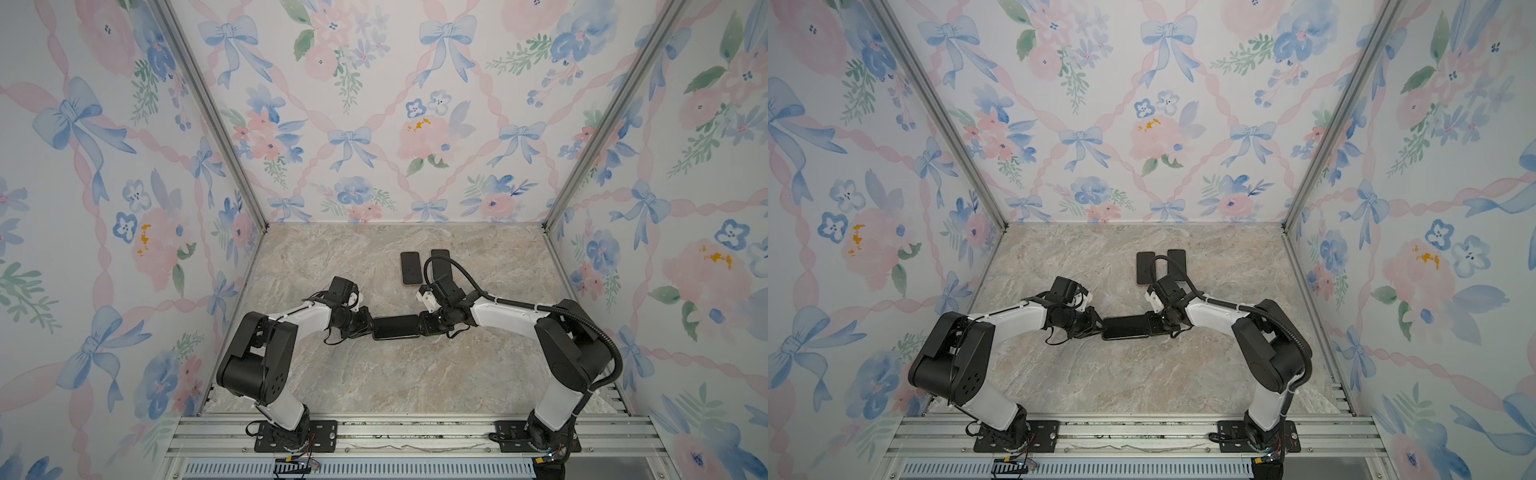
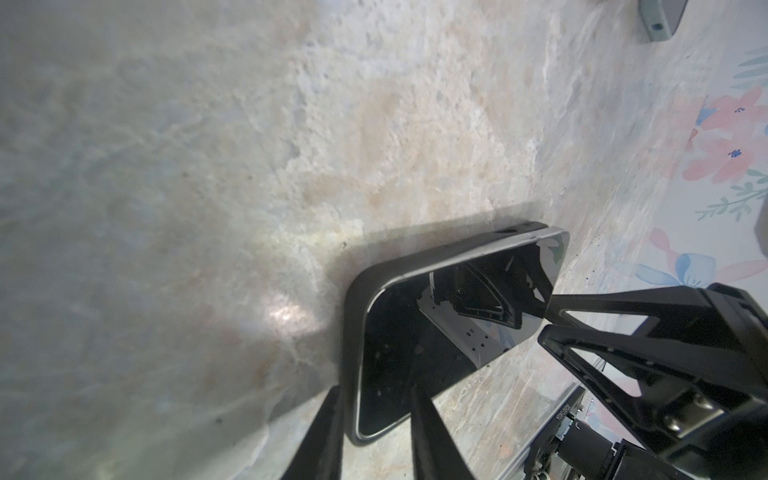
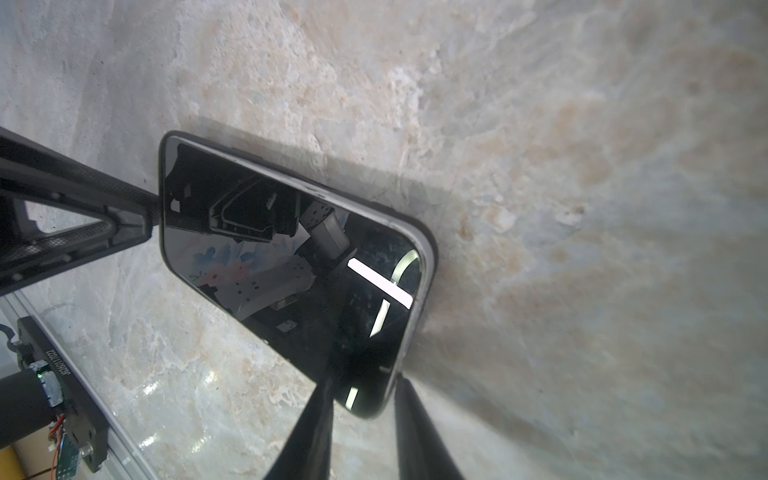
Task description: Put the phone into the phone case
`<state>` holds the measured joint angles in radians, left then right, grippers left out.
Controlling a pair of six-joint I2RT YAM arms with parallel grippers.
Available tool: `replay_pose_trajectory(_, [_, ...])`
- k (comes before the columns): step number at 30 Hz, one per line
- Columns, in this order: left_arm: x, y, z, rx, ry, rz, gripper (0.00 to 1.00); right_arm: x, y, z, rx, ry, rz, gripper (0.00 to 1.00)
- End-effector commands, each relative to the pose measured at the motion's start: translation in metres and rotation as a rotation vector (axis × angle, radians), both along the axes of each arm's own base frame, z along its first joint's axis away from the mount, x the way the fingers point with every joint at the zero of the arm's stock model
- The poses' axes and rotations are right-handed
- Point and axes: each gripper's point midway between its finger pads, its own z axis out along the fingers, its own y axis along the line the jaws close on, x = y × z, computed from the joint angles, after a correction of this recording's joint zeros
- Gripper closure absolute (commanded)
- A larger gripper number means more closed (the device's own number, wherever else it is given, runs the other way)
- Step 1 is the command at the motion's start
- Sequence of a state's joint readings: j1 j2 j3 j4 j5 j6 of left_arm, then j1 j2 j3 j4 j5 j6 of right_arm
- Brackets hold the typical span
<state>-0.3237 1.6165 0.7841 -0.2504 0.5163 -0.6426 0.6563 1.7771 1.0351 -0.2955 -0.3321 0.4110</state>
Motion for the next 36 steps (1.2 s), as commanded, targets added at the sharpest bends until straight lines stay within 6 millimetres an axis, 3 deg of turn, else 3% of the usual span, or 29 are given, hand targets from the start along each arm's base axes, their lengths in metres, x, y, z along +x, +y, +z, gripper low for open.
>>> replay_pose_trajectory(1, [-0.005,-0.003,-0.006,0.012,0.022,-0.02,0.71,-0.007,0.003,-0.007,0.001,0.024,0.01,0.73])
replay_pose_trajectory(8, [-0.007,-0.004,-0.011,0.019,0.036,-0.025,0.79,-0.011,0.009,-0.008,0.008,0.031,0.015,0.74])
replay_pose_trajectory(21, [-0.009,-0.009,-0.009,0.023,0.028,-0.036,0.83,-0.022,0.027,-0.01,0.04,0.052,0.033,0.79])
replay_pose_trajectory(36, [-0.009,-0.014,-0.004,0.012,0.019,-0.046,0.83,-0.045,0.036,-0.033,0.014,0.095,0.049,0.85])
